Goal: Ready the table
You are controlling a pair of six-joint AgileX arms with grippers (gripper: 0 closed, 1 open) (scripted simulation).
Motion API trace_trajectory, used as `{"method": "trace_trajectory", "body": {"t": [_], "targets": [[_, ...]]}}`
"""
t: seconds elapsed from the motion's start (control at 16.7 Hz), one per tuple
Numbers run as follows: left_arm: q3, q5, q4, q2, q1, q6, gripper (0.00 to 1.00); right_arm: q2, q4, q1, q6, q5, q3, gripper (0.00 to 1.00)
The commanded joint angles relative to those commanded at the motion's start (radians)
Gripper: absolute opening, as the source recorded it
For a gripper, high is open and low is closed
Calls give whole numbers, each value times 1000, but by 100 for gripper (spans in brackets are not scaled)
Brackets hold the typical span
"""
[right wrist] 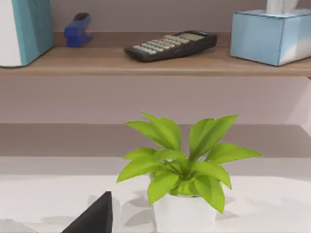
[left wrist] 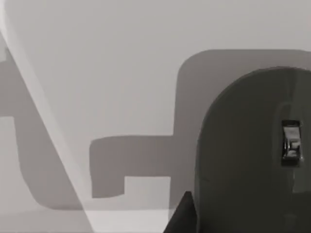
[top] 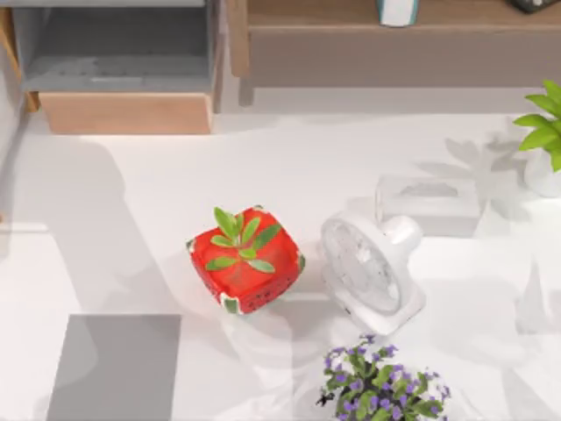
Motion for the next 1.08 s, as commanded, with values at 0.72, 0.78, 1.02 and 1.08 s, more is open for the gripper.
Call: {"method": "trace_trajectory", "body": {"t": [0.72,0.78,1.02,1.08], "targets": [[0,0,0,-1,2,2,0,0,0,0,0,0,0,100],[2,-2,-1,-9,2,2,0,0,0,0,0,0,0,100],[-53,-25,2,-100,-2,-5,0,0,0,0,0,0,0,100],[-80,-31,8,-137,-4,-11,0,0,0,0,0,0,0,100]]}}
